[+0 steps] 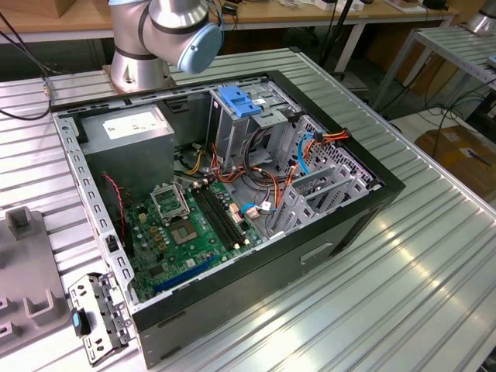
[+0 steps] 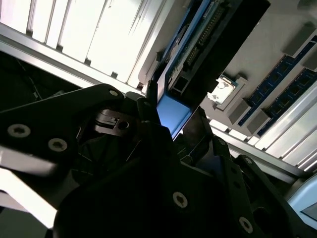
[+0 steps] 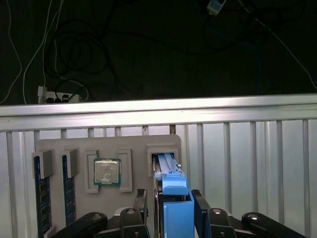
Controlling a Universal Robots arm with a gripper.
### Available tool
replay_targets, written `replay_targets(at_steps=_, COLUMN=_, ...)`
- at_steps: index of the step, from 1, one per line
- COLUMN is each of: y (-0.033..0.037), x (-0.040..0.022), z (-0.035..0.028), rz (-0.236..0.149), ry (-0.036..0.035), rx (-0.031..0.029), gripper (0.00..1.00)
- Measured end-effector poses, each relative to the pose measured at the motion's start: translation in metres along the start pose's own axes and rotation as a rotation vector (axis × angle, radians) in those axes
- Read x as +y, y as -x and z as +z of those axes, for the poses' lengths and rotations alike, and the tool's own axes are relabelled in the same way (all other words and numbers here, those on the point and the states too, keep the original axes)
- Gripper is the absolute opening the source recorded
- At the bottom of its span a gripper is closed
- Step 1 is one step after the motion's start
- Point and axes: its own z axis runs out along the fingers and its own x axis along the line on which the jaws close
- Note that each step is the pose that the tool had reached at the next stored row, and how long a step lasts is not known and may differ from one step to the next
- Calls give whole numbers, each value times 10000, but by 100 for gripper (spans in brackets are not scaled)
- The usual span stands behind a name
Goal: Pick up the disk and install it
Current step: 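Pick up the disk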
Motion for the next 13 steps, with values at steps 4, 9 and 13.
replay_targets(at_steps=4, y=0, x=-1, z=32, rz=-4, ry=25, rx=9, gripper=48)
replay_targets(at_steps=9, y=1, x=-17, z=52, rz=-17, ry=21, rx=9, gripper=48)
replay_targets(at_steps=13, y=2, x=-28, z=55, rz=-17, ry=17, rx=10, gripper=48)
